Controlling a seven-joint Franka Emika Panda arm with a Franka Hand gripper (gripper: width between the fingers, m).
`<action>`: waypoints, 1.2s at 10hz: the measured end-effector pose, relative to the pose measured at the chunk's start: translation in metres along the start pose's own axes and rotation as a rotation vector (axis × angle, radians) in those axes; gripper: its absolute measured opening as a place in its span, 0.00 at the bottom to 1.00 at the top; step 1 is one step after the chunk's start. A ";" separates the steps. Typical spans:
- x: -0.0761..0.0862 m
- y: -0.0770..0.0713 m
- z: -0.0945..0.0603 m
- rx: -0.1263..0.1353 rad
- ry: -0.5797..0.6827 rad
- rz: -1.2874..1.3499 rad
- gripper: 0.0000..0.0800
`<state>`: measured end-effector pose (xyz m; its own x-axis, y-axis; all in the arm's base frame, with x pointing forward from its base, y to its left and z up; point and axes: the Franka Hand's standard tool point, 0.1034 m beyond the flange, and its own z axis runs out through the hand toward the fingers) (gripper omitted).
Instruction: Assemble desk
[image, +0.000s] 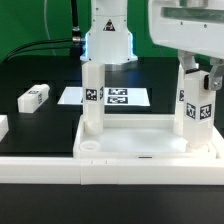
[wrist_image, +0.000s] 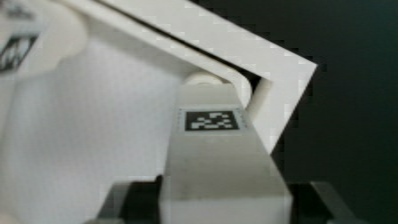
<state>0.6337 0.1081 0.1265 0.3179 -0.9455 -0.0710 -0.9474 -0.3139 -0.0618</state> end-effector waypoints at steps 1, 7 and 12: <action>-0.003 -0.003 0.001 0.024 -0.012 0.124 0.36; -0.007 -0.006 0.003 0.031 -0.007 -0.042 0.72; -0.005 -0.006 0.004 0.031 0.004 -0.372 0.81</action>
Offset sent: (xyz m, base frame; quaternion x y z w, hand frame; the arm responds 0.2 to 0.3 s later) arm 0.0000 0.0000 0.0000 0.0000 0.0000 0.0000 1.0000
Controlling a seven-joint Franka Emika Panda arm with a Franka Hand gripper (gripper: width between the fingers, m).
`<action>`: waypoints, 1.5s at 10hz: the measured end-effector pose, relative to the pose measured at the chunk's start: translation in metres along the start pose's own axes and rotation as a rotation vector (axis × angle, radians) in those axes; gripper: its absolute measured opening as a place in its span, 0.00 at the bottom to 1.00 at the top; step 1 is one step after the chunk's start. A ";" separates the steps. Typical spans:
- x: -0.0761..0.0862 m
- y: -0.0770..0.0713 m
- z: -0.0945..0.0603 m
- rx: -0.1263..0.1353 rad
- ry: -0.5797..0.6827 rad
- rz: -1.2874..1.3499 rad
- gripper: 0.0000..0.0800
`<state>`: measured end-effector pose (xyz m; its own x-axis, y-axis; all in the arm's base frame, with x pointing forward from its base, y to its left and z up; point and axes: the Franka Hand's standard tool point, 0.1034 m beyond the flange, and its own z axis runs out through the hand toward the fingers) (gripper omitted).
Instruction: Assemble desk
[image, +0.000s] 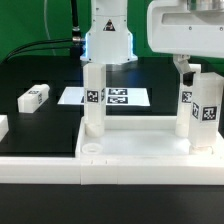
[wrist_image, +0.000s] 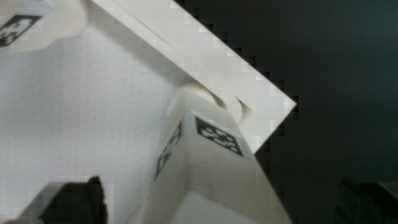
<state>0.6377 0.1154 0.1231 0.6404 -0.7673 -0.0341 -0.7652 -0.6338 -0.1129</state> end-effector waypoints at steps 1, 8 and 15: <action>0.000 0.000 0.000 0.000 0.000 -0.096 0.81; 0.008 0.000 -0.002 -0.069 0.047 -0.828 0.81; 0.012 0.003 -0.001 -0.072 0.043 -0.878 0.36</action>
Offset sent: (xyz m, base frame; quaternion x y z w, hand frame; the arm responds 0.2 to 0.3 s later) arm 0.0117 -0.0043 0.0081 -0.0508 0.0393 -0.3748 0.9249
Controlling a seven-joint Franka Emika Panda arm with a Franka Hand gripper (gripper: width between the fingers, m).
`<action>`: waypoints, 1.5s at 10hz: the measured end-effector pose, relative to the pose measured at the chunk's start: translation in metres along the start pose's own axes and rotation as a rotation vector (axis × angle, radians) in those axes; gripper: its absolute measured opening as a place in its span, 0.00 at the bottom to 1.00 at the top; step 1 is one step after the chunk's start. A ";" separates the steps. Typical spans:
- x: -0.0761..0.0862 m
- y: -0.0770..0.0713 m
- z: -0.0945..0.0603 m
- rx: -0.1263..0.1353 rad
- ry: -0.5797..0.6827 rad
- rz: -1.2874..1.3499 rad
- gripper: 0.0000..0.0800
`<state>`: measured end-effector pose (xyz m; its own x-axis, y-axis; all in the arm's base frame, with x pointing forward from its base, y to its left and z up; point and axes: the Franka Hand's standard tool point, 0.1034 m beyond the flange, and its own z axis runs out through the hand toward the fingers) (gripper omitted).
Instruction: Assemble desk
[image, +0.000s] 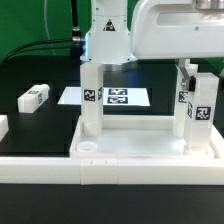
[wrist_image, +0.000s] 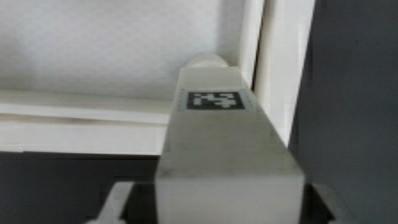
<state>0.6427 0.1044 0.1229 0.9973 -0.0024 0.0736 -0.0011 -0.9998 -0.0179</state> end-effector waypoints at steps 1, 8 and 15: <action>0.000 -0.001 0.000 0.001 0.001 0.057 0.36; -0.002 -0.002 0.002 0.045 -0.002 0.876 0.36; -0.005 -0.008 0.003 0.053 -0.059 1.363 0.36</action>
Offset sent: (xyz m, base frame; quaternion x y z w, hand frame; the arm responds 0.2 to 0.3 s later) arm -0.0083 -0.0004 -0.0125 0.0115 -0.0028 0.2380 0.9712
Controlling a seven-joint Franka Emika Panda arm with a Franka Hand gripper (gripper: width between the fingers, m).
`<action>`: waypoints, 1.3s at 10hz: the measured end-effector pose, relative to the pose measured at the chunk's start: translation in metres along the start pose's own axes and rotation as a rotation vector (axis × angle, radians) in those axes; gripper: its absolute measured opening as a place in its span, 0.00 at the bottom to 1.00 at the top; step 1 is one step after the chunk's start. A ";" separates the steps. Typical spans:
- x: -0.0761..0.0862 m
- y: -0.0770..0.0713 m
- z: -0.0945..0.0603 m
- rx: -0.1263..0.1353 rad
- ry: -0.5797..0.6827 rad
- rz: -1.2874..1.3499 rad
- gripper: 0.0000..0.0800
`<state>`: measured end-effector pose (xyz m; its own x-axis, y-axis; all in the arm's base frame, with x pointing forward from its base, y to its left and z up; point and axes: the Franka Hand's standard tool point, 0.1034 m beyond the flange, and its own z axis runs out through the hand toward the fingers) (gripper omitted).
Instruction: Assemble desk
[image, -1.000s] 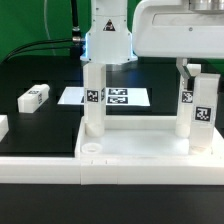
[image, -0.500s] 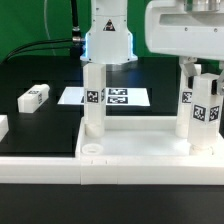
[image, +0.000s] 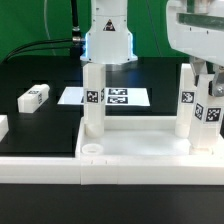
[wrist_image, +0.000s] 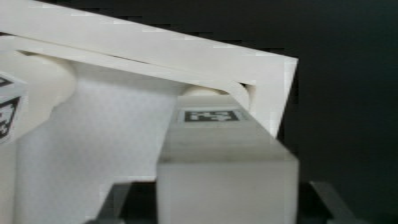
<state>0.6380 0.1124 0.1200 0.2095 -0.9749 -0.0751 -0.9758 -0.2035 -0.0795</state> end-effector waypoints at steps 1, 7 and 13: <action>0.000 0.000 0.000 0.000 0.000 -0.014 0.36; -0.001 -0.004 -0.003 -0.006 0.006 -0.563 0.81; -0.001 -0.003 -0.002 -0.037 0.031 -1.122 0.81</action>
Offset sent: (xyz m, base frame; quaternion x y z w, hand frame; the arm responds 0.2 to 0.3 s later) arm 0.0067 0.0057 0.0070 -0.0043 0.0131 -0.3458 0.9382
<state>0.6406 0.1143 0.1219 0.9698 -0.2397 0.0455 -0.2370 -0.9698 -0.0571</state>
